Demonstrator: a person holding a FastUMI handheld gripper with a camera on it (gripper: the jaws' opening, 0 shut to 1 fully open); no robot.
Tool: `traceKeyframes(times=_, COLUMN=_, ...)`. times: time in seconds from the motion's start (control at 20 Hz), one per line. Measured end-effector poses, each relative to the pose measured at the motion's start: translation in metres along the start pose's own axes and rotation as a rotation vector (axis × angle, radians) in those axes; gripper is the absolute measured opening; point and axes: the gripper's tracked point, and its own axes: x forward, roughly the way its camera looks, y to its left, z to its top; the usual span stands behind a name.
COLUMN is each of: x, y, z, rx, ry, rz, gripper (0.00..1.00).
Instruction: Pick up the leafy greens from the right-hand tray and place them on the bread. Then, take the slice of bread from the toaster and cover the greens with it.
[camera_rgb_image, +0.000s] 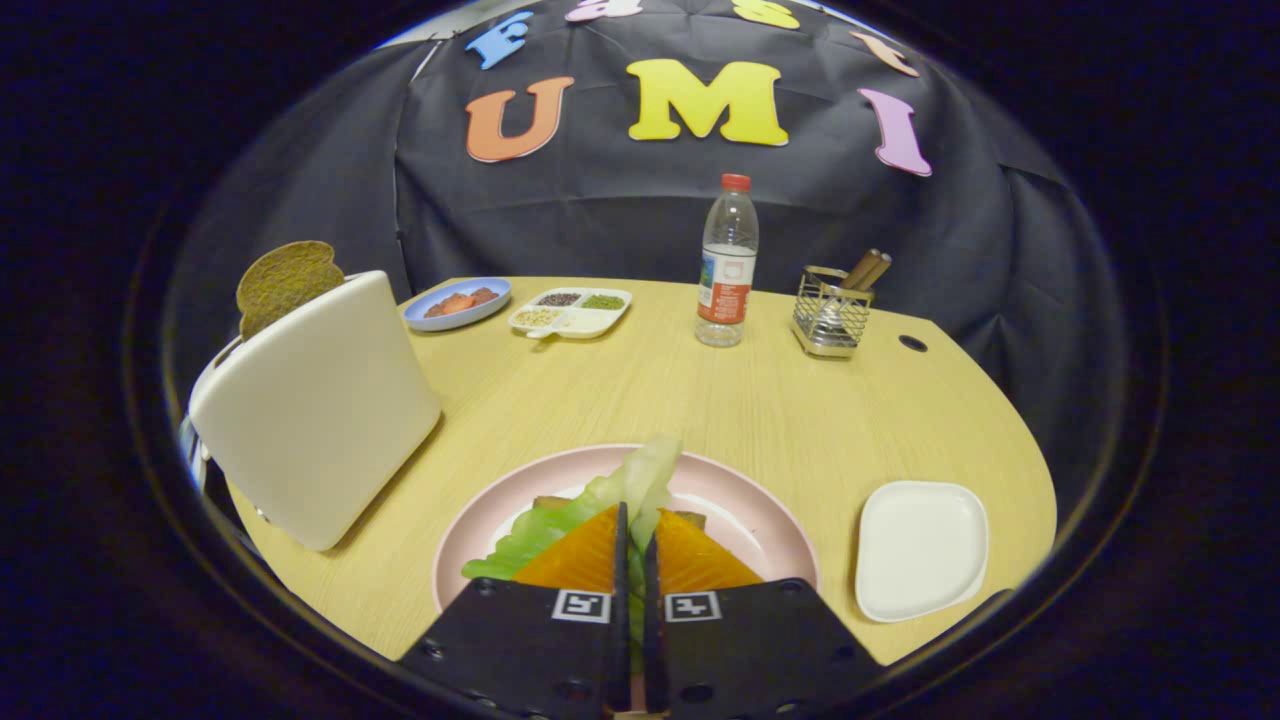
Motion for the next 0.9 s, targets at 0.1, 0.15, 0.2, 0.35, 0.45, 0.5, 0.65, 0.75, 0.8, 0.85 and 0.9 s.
traceKeyframes(times=0.1, x=-0.003, y=0.0, z=-0.001, rx=0.004, ry=-0.002, rz=0.001, gripper=0.12)
traceKeyframes(times=0.15, x=-0.005, y=-0.001, z=0.001, rx=-0.003, ry=-0.01, rz=-0.003, gripper=0.14)
traceKeyframes(times=0.2, x=-0.011, y=-0.003, z=0.003, rx=-0.009, ry=-0.018, rz=-0.014, gripper=0.28)
traceKeyframes(times=0.35, x=-0.033, y=-0.004, z=0.008, rx=0.013, ry=-0.044, rz=-0.058, gripper=0.73)
traceKeyframes(times=0.45, x=-0.052, y=0.004, z=0.014, rx=0.014, ry=-0.086, rz=-0.065, gripper=0.9)
traceKeyframes(times=0.5, x=-0.064, y=0.006, z=0.018, rx=0.007, ry=-0.108, rz=-0.071, gripper=0.93)
traceKeyframes(times=0.65, x=-0.092, y=0.019, z=0.025, rx=-0.005, ry=-0.159, rz=-0.076, gripper=0.96)
traceKeyframes(times=0.75, x=-0.11, y=0.03, z=0.03, rx=-0.01, ry=-0.185, rz=-0.075, gripper=0.96)
traceKeyframes(times=0.8, x=-0.117, y=0.034, z=0.033, rx=-0.012, ry=-0.197, rz=-0.076, gripper=0.96)
traceKeyframes(times=0.85, x=-0.124, y=0.041, z=0.036, rx=-0.013, ry=-0.208, rz=-0.075, gripper=0.96)
traceKeyframes(times=0.9, x=-0.13, y=0.047, z=0.041, rx=-0.016, ry=-0.219, rz=-0.074, gripper=0.96)
